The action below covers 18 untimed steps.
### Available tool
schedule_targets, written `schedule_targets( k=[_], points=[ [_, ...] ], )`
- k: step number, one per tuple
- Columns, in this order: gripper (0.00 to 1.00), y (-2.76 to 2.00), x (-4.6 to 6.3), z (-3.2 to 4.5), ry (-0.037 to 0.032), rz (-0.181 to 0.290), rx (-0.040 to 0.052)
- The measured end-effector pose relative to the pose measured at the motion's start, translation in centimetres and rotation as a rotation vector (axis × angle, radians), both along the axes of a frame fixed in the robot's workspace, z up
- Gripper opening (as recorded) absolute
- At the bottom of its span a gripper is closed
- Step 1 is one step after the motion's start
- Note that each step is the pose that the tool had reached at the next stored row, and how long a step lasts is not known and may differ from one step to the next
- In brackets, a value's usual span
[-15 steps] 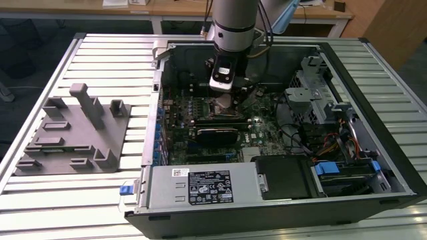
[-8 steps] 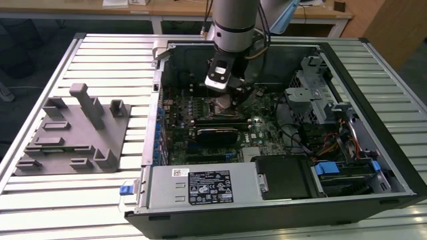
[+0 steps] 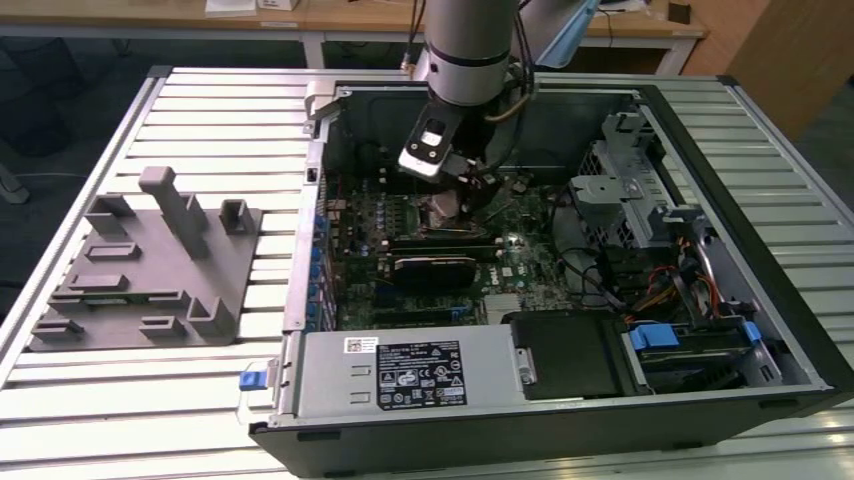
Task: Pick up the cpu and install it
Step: 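Place the cpu into insertion slot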
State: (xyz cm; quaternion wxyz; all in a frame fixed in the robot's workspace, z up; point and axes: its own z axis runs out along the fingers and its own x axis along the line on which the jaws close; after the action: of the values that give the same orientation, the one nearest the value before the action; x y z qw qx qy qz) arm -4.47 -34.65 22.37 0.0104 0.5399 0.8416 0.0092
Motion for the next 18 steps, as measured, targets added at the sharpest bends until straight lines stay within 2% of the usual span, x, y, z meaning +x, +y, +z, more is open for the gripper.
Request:
schedule_targets(
  k=[18],
  points=[
    [0.55, 0.00, 0.00, -0.49, -0.0001, -0.322, 0.0001]
  ],
)
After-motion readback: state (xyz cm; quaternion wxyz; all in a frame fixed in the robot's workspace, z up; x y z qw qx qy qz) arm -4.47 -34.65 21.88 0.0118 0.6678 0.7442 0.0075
